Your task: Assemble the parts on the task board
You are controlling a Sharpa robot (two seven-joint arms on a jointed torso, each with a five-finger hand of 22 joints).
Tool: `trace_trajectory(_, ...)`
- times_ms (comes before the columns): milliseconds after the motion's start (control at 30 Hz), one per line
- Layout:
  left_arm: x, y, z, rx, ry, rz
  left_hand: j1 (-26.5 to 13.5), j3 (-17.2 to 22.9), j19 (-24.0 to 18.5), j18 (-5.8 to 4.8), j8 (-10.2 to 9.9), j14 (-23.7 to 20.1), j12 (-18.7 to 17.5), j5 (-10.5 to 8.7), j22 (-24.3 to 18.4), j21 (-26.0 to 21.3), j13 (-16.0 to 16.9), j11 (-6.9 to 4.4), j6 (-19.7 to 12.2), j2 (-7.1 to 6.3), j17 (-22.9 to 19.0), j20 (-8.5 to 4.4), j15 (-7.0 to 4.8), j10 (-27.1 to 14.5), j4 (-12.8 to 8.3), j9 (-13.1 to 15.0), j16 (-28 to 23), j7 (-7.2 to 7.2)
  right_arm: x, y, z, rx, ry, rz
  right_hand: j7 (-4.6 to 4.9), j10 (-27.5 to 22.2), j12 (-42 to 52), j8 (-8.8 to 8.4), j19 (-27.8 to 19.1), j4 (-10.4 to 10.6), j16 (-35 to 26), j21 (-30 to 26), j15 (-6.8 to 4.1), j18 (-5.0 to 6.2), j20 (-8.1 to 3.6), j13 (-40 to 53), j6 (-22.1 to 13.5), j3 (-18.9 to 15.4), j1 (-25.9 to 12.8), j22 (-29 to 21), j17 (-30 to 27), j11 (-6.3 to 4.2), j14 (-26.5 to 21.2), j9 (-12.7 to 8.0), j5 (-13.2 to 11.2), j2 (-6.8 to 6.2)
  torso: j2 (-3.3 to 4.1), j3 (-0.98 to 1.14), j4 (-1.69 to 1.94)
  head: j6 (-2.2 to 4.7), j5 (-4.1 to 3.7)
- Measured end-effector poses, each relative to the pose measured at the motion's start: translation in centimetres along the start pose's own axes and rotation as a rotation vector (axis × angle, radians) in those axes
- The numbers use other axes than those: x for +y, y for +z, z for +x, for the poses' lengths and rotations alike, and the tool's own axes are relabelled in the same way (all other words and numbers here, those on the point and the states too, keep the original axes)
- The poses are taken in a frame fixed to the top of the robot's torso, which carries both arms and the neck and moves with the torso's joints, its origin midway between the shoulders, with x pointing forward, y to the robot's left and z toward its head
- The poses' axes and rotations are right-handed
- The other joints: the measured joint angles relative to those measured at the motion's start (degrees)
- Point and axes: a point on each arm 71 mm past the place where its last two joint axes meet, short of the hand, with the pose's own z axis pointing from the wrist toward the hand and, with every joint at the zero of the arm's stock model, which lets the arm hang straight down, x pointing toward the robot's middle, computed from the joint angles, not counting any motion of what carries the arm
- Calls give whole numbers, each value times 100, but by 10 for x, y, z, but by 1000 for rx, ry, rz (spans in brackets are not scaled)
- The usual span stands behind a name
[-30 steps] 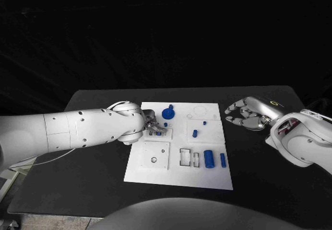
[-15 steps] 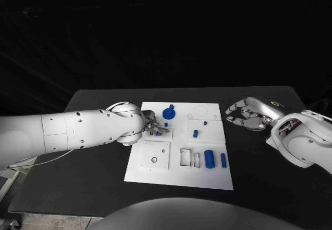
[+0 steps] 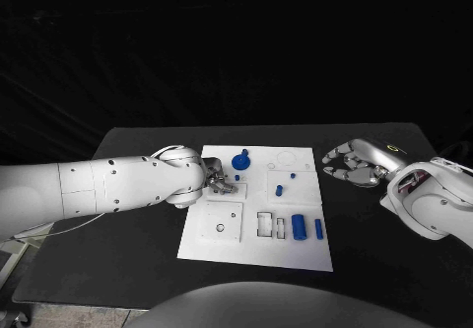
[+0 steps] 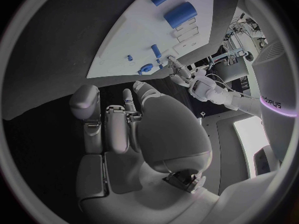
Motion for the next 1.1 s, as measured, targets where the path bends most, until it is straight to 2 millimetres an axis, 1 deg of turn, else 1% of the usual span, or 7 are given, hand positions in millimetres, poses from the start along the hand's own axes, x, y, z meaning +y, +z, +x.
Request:
trace_trajectory(167,0,0,0,0,1,1,212,94,0,0,-53,0,0,346,0,0,0,0,0,-25,0,0,0,0,2,-18,0,0,0,0,0,1,1,1,0,0,0,0,0,0,0,0,0,0,0,0,0,0,0,0,0,0,0,0,0,0,1,0,-1,0,15)
trace_trajectory(333,0,0,0,-1,1,1,318,172,0,0,-71,0,0,593,0,0,0,0,23,-33,0,0,0,-1,19,-33,0,-22,0,0,0,2,3,2,0,0,1,0,0,0,0,0,0,0,0,0,0,0,0,0,0,0,0,0,0,0,3,-1,-1,0,17)
trace_trajectory(500,0,-1,0,-3,-1,3,463,304,0,0,-119,0,0,938,-1,0,1,0,44,-103,5,0,0,-1,32,-40,0,-42,-1,-1,1,3,6,4,0,0,1,0,0,0,0,0,0,0,0,0,0,0,0,0,0,0,0,0,23,0,4,-1,-1,0,17)
trace_trajectory(667,0,-4,3,-4,-6,9,581,419,0,0,-132,0,0,1148,-1,0,2,0,75,-132,4,0,0,-1,25,-36,0,-75,-1,-1,1,3,7,5,0,0,1,0,0,0,0,0,0,0,0,1,0,0,0,0,-1,0,0,0,22,0,5,-1,-1,0,5)
trace_trajectory(733,1,-6,3,-4,-9,11,683,493,0,1,-141,0,-22,1229,-1,0,5,-1,84,-200,4,0,0,-2,-2,-32,0,-83,-1,-1,1,4,7,6,0,0,1,0,0,-1,0,0,0,0,0,2,0,1,0,0,0,0,0,0,22,0,4,-1,-1,0,-4)
trace_trajectory(867,-1,-11,-7,-17,-17,20,778,606,0,0,-152,0,-39,1273,-1,-33,10,-41,83,-236,4,0,0,-2,-5,-21,0,-82,-1,-1,1,4,8,7,0,0,2,0,0,-16,-22,0,0,0,0,3,0,16,0,0,-1,0,0,0,22,0,2,-2,-1,0,-9)
trace_trajectory(1100,-9,-19,-45,-31,-24,29,908,764,-21,0,-174,-21,-86,1224,-1,-67,17,-41,105,-273,4,-21,-21,-1,-5,-12,0,-102,-1,0,2,7,9,7,0,0,2,0,0,-16,-22,0,21,0,0,3,0,16,0,0,-1,0,-21,0,22,0,-3,-1,-1,0,10)
